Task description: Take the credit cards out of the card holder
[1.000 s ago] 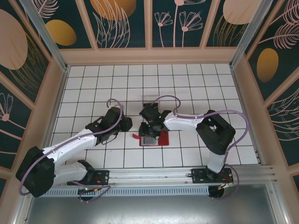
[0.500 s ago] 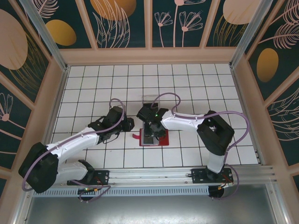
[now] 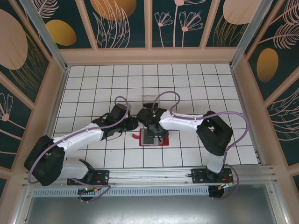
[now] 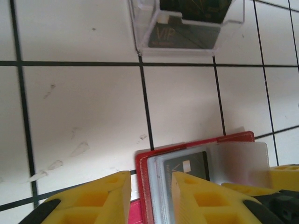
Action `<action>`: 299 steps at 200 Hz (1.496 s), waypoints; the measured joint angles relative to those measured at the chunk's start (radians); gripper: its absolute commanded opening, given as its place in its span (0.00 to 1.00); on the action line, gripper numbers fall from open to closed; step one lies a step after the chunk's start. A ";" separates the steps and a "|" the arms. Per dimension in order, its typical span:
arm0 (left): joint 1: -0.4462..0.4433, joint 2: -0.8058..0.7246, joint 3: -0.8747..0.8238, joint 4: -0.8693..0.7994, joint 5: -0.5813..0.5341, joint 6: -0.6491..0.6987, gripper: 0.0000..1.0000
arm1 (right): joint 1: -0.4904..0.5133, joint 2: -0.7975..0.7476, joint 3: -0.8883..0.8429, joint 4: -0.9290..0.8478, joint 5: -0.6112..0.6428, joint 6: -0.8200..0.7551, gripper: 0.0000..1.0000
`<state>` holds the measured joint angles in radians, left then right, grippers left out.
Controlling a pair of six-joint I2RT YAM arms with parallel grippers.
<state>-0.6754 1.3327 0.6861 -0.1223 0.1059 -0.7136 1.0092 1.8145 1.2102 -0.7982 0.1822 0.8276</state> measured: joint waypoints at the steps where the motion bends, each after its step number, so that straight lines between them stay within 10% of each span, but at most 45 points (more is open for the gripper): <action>1: -0.001 0.002 0.001 0.000 0.001 0.001 0.29 | 0.000 0.000 -0.002 0.000 0.000 0.001 0.49; 113: -0.151 0.181 0.079 -0.068 0.021 0.004 0.22 | -0.093 -0.179 -0.189 0.077 -0.039 0.029 0.46; 299: -0.151 0.241 0.066 -0.068 0.029 -0.013 0.18 | -0.196 -0.237 -0.406 0.677 -0.520 0.070 0.29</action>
<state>-0.8268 1.5742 0.7525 -0.1902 0.1352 -0.7265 0.8131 1.5776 0.8047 -0.1211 -0.3378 0.8974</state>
